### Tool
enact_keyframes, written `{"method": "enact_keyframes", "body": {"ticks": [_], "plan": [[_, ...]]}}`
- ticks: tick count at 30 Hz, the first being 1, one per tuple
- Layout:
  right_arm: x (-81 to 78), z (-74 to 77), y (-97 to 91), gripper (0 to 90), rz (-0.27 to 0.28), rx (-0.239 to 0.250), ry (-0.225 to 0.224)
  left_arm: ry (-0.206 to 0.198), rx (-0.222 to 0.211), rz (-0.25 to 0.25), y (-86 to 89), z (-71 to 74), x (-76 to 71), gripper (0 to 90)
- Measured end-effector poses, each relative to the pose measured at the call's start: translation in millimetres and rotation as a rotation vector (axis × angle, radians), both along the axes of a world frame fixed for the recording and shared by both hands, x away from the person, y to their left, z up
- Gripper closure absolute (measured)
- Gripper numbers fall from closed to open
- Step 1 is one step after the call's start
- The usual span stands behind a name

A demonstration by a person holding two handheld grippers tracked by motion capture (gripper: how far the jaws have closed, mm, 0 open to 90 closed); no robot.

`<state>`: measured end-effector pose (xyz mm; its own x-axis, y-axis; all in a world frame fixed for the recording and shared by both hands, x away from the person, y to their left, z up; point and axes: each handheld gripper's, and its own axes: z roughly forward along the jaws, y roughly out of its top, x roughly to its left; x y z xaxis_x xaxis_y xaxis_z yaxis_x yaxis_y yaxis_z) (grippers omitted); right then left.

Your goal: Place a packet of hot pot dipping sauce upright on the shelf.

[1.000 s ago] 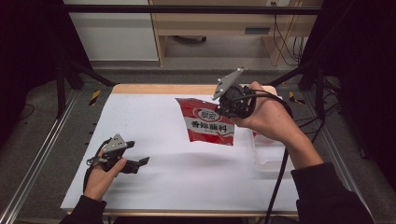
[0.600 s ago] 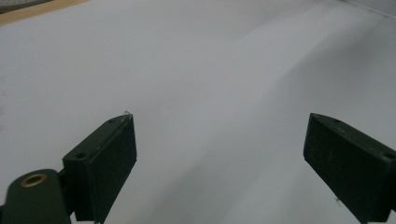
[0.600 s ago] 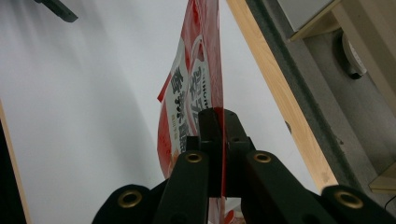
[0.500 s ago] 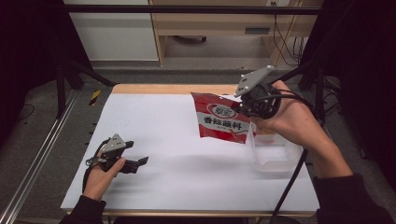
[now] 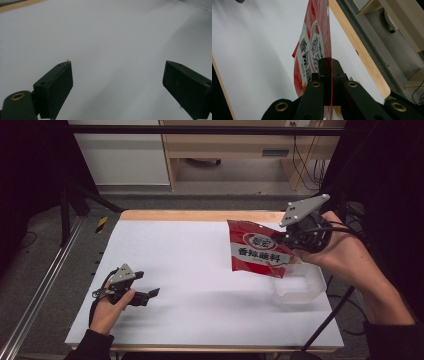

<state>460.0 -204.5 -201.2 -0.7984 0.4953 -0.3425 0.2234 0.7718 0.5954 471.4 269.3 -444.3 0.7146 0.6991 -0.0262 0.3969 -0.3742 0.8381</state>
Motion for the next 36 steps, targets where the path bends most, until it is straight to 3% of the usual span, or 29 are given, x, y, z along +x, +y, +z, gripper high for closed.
{"method": "enact_keyframes", "body": {"ticks": [17,36], "plan": [[-13.9,-4.8,-51.8,90.0,-0.107,0.024,-0.002,-0.003,-0.007,-0.001,0.9,1.0,-1.9,9.4],[-6.6,-27.6,-101.0,90.0,-0.225,0.034,0.041,-0.001,-0.01,-0.008,-1.0,0.6,-2.2,9.4]]}}
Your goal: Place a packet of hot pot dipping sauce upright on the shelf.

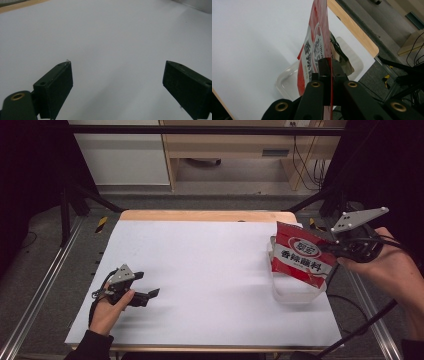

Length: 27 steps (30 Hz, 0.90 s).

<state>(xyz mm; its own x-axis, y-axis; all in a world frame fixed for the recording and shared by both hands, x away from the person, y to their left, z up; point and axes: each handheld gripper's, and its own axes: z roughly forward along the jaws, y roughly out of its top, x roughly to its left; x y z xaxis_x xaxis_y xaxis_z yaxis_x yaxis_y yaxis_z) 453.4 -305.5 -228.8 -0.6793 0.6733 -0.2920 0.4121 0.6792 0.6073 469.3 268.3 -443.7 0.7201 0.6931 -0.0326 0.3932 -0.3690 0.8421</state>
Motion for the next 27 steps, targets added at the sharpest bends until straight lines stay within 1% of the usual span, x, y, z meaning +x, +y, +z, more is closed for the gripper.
{"method": "enact_keyframes", "body": {"ticks": [4,9,13,19,24,27], "plan": [[4.8,-8.1,-4.9,90.0,-0.012,0.005,0.013,0.003,0.0,-0.003,-0.9,-0.5,-0.2,9.4],[9.9,-19.2,-2.3,90.0,-0.012,0.005,0.022,0.002,0.002,-0.003,-1.5,-0.5,-0.4,9.4],[12.5,-27.0,-1.8,90.0,-0.022,0.016,0.027,0.003,0.001,-0.004,-1.5,-0.7,-0.4,9.4],[12.0,-41.9,-7.5,90.0,-0.043,0.047,0.035,0.004,0.004,-0.011,-3.5,-1.2,-0.5,9.4],[10.2,-58.4,-14.0,90.0,-0.064,0.07,0.061,0.002,0.008,-0.017,-6.0,-1.6,-1.0,9.4],[8.4,-63.3,-20.2,89.9,-0.084,0.091,0.058,0.005,0.011,-0.019,-6.5,-2.0,-0.8,9.4]]}}
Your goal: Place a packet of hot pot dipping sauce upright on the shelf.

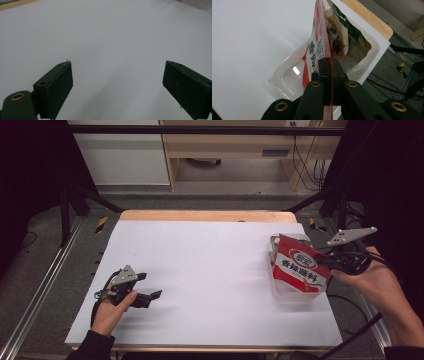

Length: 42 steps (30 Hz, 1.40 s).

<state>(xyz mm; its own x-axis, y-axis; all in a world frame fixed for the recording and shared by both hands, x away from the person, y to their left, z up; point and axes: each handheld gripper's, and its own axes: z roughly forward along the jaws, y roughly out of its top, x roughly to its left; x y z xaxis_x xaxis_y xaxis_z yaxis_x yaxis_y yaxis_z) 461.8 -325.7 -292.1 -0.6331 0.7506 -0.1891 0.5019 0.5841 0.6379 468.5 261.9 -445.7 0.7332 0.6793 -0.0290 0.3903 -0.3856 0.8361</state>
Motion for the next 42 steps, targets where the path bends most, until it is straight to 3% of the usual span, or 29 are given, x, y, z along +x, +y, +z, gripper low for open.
{"method": "enact_keyframes", "body": {"ticks": [11,15,25,30,42], "plan": [[-4.4,-12.2,-21.8,88.9,-0.046,0.012,0.06,-0.001,0.0,0.003,0.6,0.2,-0.3,9.4],[-3.6,-13.1,-19.9,81.6,-0.04,0.005,0.068,0.0,0.001,0.001,0.8,0.3,-0.3,9.4],[7.8,-1.7,4.2,42.4,-0.068,-0.027,0.002,-0.001,0.001,-0.001,0.5,0.4,-0.5,9.4],[19.1,8.6,20.7,36.0,-0.069,-0.025,-0.024,0.0,0.0,-0.001,1.5,0.9,-0.5,9.4],[36.3,16.3,44.9,26.7,-0.082,-0.035,-0.042,-0.001,0.002,-0.001,1.8,1.1,-0.6,9.3]]}}
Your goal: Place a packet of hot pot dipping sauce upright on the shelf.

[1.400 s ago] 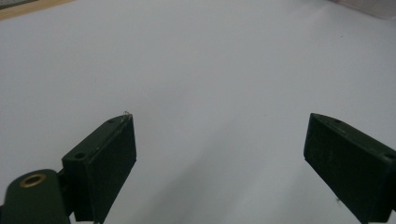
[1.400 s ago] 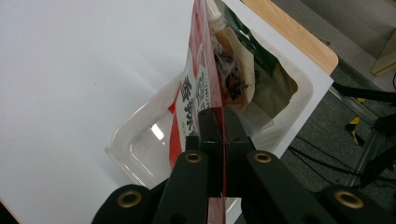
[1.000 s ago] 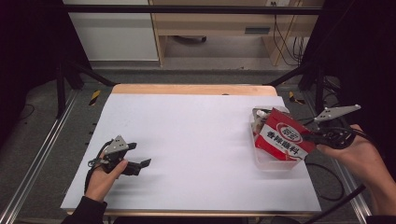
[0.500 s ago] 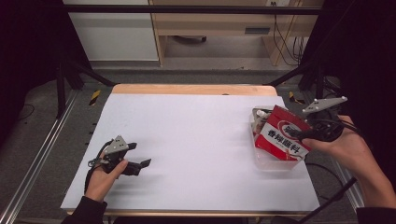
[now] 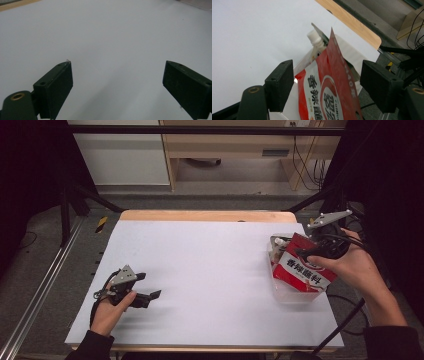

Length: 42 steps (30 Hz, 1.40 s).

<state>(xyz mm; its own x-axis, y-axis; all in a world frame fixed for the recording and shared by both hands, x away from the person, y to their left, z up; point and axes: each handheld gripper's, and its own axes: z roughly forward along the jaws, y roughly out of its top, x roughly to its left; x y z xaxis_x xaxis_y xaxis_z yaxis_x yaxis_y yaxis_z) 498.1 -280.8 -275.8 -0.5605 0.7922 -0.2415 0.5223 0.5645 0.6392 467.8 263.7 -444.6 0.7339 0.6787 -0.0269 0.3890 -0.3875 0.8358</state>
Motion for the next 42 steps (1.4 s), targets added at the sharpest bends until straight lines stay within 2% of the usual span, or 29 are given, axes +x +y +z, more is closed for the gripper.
{"method": "enact_keyframes", "body": {"ticks": [8,18,22,27,33,38,42], "plan": [[7.3,15.8,21.8,21.1,-0.038,0.022,-0.04,-0.001,-0.002,0.0,0.3,0.2,-0.1,9.4],[7.7,36.1,58.5,18.9,-0.07,-0.015,-0.136,-0.003,-0.004,0.001,1.1,0.7,0.0,9.4],[5.4,43.1,79.3,18.8,-0.075,0.004,-0.188,-0.002,-0.003,0.001,1.0,0.5,0.0,9.4],[5.1,46.9,103.3,18.4,-0.056,0.038,-0.223,-0.004,-0.004,0.002,1.7,1.0,-0.2,9.4],[2.2,39.5,133.6,17.3,-0.02,0.097,-0.246,-0.002,-0.004,0.002,2.4,1.0,-0.1,9.4],[1.0,23.6,157.8,16.5,0.016,0.132,-0.246,-0.003,-0.001,0.003,2.3,0.8,0.0,9.3],[-1.5,7.6,172.0,16.1,0.033,0.16,-0.23,-0.003,0.002,0.005,2.5,0.6,0.0,9.3]]}}
